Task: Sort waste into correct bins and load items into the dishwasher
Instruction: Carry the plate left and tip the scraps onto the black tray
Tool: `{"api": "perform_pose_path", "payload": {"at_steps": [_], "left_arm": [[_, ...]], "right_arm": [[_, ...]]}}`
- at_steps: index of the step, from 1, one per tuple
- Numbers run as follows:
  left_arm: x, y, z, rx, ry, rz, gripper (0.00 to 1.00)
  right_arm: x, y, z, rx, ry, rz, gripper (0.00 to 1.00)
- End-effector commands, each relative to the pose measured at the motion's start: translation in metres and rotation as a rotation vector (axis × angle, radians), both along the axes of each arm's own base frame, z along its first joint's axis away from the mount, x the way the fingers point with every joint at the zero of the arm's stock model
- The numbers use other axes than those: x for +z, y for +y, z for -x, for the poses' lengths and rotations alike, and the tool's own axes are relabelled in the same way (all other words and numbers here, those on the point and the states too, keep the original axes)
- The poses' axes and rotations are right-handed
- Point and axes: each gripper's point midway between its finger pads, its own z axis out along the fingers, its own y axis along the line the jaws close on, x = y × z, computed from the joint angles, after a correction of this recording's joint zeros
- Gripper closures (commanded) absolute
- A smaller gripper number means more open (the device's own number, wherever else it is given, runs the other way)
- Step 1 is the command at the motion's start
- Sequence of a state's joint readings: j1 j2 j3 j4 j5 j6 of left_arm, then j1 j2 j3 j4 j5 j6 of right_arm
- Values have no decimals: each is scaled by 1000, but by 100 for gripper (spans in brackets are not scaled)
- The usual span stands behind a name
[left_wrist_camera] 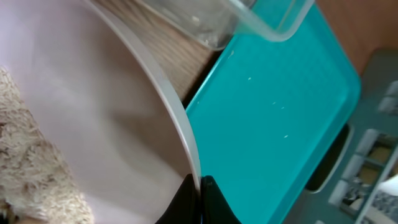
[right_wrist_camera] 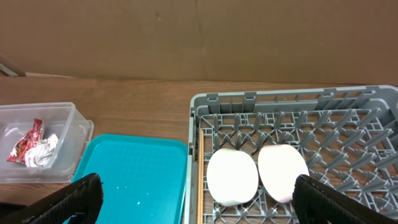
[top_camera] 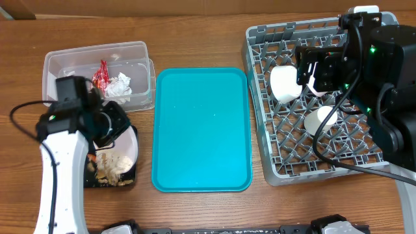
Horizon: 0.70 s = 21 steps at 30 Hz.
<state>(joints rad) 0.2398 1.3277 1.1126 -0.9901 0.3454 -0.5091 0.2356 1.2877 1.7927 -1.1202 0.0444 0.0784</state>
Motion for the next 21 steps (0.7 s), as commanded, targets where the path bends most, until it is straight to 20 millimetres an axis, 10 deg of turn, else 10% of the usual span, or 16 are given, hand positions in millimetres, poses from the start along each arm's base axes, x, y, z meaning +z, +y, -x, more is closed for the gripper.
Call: {"api": "perform_pose_path", "payload": {"at_steps": [1,11,21], "left_arm": [[32,3,0,-16,-139,9,96],[57,19,5,20,-279,125,95],[34,34,23,16,-399,307,95]], "right_arm": [[1,-2,-1,-11,-2,-2,0],[1,-2,-1,-11,-3,-1,0],[1,-2,-1,-11,-2,-2,0]]}}
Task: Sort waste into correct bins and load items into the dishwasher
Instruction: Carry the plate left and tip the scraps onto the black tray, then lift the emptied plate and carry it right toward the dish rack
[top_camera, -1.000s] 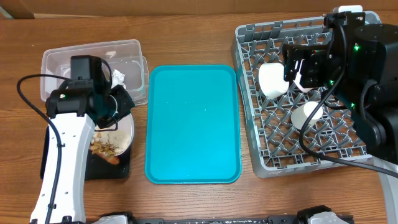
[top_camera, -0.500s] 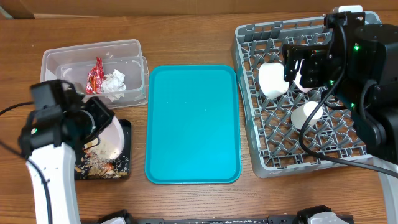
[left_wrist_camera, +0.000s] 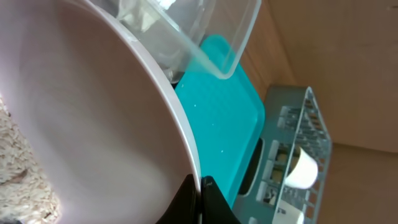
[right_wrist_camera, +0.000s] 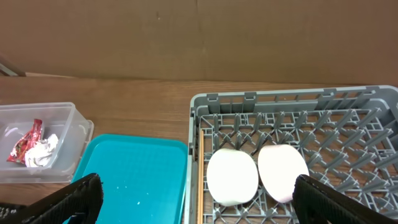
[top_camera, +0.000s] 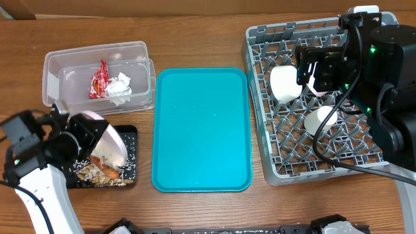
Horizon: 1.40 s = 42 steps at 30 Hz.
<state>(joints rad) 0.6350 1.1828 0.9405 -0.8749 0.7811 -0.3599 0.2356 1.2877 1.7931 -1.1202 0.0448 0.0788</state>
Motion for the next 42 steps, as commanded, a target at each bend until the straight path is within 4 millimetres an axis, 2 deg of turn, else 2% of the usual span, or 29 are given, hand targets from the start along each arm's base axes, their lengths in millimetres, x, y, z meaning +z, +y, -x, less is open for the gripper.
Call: {"api": "perform_pose_path", "payload": {"at_steps": [1,4,6,7,15,20,22,33,39,42], "left_arm": [[8,-8,7,-82,-131,54,96],[14,-6,11,-101,-198,77,96],[25,-8,11,-129,-271,97,96],[37,-11,12,-160,-347,116,96],[71,-14,19,-219,-570,162,96],[68,-17,28,-221,-580,144,96],[61,-14,30,-214,-557,107,96],[50,-13,38,-166,-463,137,96],[46,-24,40,-220,-398,99,96],[55,-37,37,-291,-391,56,96]], "right_arm": [[0,-2,-1,-10,-2,-1,0],[0,-2,-1,-10,-2,-1,0],[0,-2,-1,-10,-2,-1,0],[0,-2,-1,-11,-2,-1,0],[0,-2,-1,-10,-2,-1,0],[0,-2,-1,-11,-2,-1,0],[0,-2,-1,-10,-2,-1,0],[0,-2,-1,-10,-2,-1,0],[0,-2,-1,-10,-2,-1,0],[0,-2,-1,-10,-2,-1,0]]}}
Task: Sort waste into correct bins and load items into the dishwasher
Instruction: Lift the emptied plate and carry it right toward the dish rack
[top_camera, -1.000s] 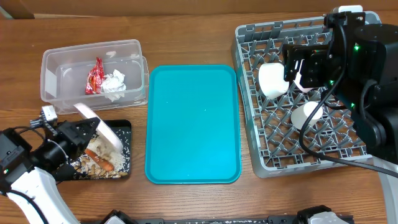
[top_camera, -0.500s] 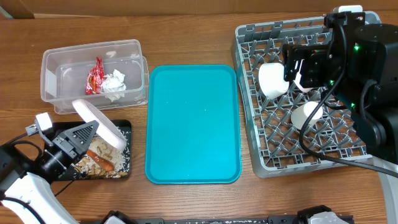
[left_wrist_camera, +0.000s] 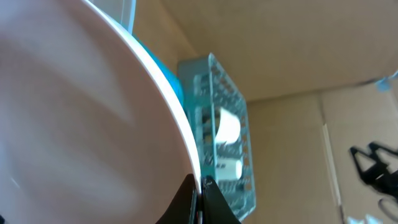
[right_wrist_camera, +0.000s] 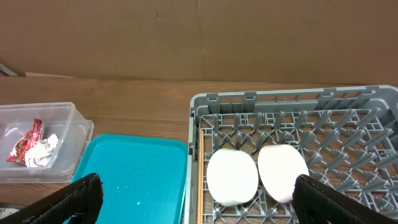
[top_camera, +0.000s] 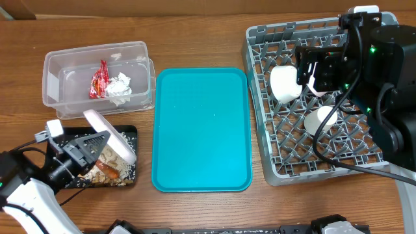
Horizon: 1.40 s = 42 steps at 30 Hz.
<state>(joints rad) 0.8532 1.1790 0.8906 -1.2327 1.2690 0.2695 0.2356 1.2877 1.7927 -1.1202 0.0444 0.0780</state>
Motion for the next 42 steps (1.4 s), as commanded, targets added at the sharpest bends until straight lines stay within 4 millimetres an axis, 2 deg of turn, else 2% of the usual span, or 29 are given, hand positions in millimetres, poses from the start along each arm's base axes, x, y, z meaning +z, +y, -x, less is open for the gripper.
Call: {"api": "perform_pose_path", "payload": {"at_steps": [1,6,11,14,18,21,24,27,33,38,42], "left_arm": [[22,-13,-4,-79,-59,-130,96],[63,-53,-18,-227,-125,-99,96],[98,-99,-41,-361,-186,-33,96],[117,-128,-61,-388,-233,-48,96],[151,-174,-84,-395,-383,-62,96],[174,-208,-99,-414,-475,7,96],[185,-239,-115,-445,-540,105,96],[180,-268,-130,-478,-543,222,96],[132,-321,-161,-483,-434,434,96],[76,-348,-176,-471,-320,448,96],[52,-357,-182,-458,-287,432,96]], "right_arm": [[1,-2,-1,-11,-2,-2,0],[1,-2,-1,-11,-2,-2,0],[1,-2,-1,-11,-2,-2,0],[1,-2,-1,-11,-2,-2,0],[1,-2,-1,-11,-2,-2,0],[1,-2,-1,-11,-2,-2,0],[1,-2,-1,-11,-2,-2,0],[1,-2,-1,-11,-2,-2,0],[1,-2,-1,-11,-2,-2,0],[1,-2,-1,-11,-2,-2,0],[1,-2,-1,-11,-2,-2,0]]}}
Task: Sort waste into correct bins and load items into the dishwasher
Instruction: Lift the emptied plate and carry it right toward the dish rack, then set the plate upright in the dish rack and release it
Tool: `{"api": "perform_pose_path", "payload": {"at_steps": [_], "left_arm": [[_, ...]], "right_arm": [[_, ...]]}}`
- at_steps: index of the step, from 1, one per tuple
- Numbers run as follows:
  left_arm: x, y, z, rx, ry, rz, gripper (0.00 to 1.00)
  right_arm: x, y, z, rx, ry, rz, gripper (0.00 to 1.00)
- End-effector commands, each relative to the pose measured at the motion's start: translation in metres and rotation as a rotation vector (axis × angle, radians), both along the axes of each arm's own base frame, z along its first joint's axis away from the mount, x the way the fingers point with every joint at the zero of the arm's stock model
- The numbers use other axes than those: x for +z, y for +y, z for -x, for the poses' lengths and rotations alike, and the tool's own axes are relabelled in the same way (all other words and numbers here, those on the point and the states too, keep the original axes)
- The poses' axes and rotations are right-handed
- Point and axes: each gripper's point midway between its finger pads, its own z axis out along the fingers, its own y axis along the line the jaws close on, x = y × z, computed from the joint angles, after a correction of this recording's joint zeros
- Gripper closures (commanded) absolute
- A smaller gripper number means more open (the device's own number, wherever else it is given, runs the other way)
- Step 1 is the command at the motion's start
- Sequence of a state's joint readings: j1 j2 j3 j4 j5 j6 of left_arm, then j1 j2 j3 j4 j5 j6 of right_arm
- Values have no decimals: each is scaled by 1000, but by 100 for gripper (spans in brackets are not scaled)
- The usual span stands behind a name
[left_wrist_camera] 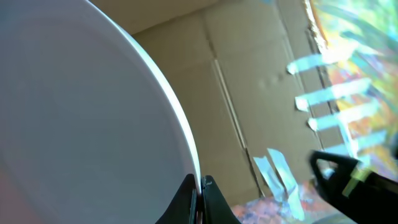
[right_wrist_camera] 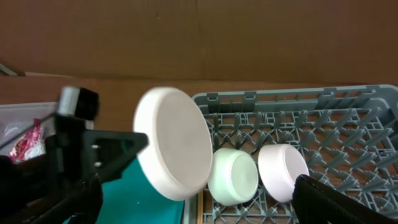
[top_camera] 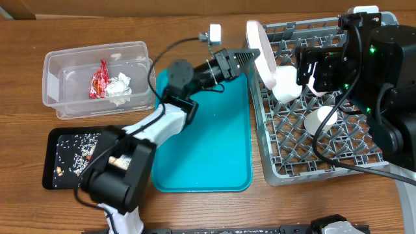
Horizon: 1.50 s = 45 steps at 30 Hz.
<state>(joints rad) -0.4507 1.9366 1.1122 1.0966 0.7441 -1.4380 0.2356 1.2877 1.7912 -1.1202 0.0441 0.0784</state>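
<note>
A white plate (top_camera: 262,40) stands on edge at the far-left corner of the grey dish rack (top_camera: 364,162), over its rim. My left gripper (top_camera: 253,56) is shut on the plate's rim, its arm stretched across the teal tray (top_camera: 201,149). The left wrist view is filled by the plate (left_wrist_camera: 81,124), with the fingers (left_wrist_camera: 186,200) pinching its edge. My right gripper (right_wrist_camera: 196,190) hangs open over the rack, nothing between its fingers; it looks down on the plate (right_wrist_camera: 177,146) and two white bowls (right_wrist_camera: 233,176) (right_wrist_camera: 283,172).
A black tray (top_camera: 52,174) at the front left holds food scraps. A clear bin (top_camera: 136,53) at the back left holds a red wrapper (top_camera: 99,78) and crumpled paper (top_camera: 119,86). A third white bowl (top_camera: 320,120) lies mid-rack.
My left gripper, still shut on the plate, has gone from over the black tray at the front left to the rack's far-left corner. The right arm has not moved.
The left gripper first held the plate, with food on it, over the black tray. Then the plate was tilted and the food lay on the tray. Then it was tilted further and bare. Now the bare plate is at the rack.
</note>
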Motion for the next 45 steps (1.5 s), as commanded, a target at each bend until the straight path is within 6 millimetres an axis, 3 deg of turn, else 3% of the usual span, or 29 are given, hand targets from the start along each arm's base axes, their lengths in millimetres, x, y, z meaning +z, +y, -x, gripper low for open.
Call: {"api": "perform_pose_path", "payload": {"at_steps": [1,14,17,19,21,22,29,36,40,45], "left_arm": [[-4,-1,-8,42,10,15,96],[-48,-9,-2,-22,83,-134,96],[-50,-10,-1,-28,88,-142,94],[-50,-10,0,-29,78,-145,69],[-50,-10,3,-50,78,-148,4],[-51,-10,4,-60,77,-149,0],[-39,7,5,-102,51,-146,0],[12,48,7,-70,-38,-140,0],[34,78,19,-21,-75,-233,0],[29,116,51,153,-31,-491,0]], "right_arm": [[1,-2,-1,-11,-4,-2,0],[1,-2,-1,-11,-4,-2,0],[1,-2,-1,-11,-4,-2,0],[1,-2,-1,-11,-4,-2,0],[1,-2,-1,-11,-4,-2,0],[1,-2,-1,-11,-4,-2,0],[1,-2,-1,-11,-4,-2,0],[1,-2,-1,-11,-4,-2,0],[1,-2,-1,-11,-4,-2,0],[1,-2,-1,-11,-4,-2,0]]}}
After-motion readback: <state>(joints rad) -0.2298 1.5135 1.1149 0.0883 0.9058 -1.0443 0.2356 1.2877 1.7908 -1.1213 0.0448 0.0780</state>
